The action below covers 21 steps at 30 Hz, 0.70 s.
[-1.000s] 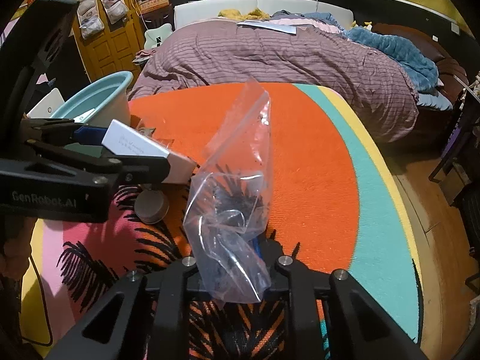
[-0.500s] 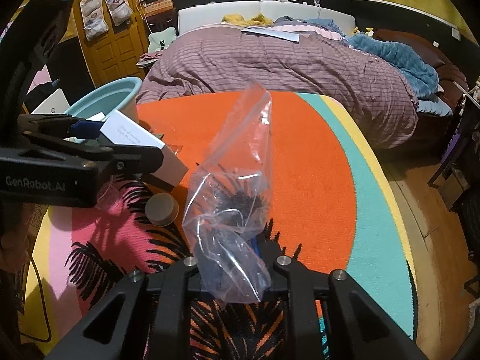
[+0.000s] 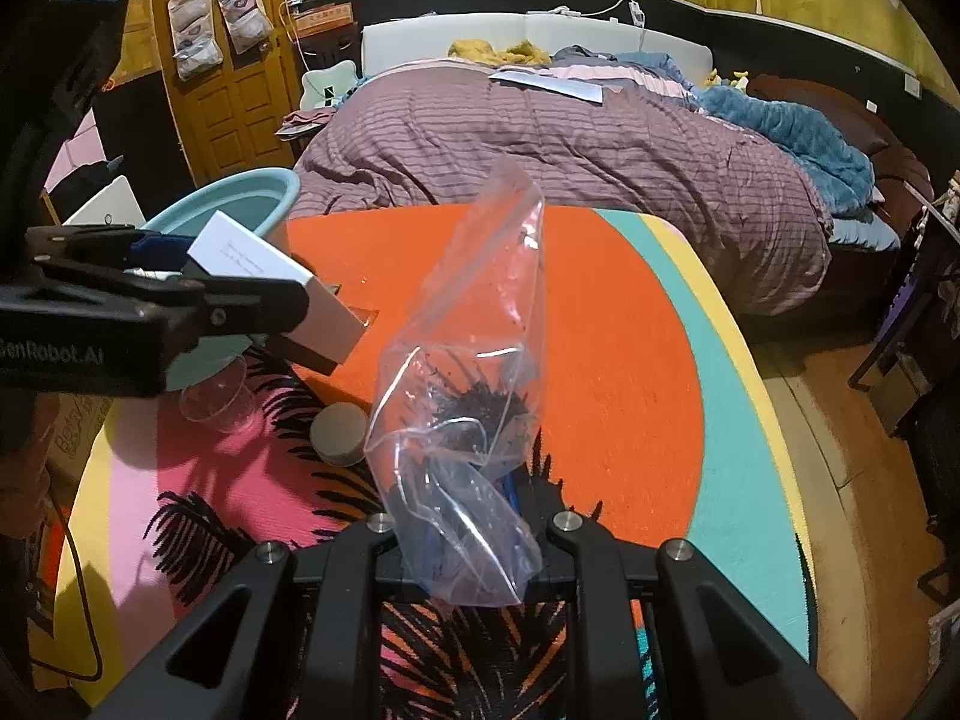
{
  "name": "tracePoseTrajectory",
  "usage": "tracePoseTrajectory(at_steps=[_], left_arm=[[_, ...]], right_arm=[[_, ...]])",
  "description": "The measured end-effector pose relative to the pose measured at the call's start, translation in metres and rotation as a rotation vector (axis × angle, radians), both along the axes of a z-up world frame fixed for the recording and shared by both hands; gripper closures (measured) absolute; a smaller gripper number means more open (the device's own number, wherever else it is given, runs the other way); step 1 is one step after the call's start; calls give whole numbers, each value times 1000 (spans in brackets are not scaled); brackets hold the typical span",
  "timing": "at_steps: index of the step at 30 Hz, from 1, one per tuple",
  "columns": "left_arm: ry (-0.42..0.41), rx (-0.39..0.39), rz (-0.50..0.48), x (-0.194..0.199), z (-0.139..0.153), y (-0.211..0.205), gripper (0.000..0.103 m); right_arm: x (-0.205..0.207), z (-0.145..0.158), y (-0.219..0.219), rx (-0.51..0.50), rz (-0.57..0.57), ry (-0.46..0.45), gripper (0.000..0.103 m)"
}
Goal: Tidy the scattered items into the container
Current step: 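Carry the white box and zip bag over the light-blue basin with both tools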
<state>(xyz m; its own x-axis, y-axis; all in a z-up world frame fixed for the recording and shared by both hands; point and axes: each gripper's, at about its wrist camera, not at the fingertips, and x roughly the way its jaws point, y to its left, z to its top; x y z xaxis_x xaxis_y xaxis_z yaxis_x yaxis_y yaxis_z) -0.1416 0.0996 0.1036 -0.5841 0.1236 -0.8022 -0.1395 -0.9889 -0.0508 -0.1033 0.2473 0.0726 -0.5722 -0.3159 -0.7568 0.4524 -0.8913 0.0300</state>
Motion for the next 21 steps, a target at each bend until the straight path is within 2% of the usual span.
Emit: tracePoseTrajectory(at_steps=[6,21], left_arm=[[26,41,21,13,17,-19,22],[90,108,15,33,45,-35,22]], right_arm=[[1,9,-9,6,12,15,85],[4,26,-39,30,64,56,85]])
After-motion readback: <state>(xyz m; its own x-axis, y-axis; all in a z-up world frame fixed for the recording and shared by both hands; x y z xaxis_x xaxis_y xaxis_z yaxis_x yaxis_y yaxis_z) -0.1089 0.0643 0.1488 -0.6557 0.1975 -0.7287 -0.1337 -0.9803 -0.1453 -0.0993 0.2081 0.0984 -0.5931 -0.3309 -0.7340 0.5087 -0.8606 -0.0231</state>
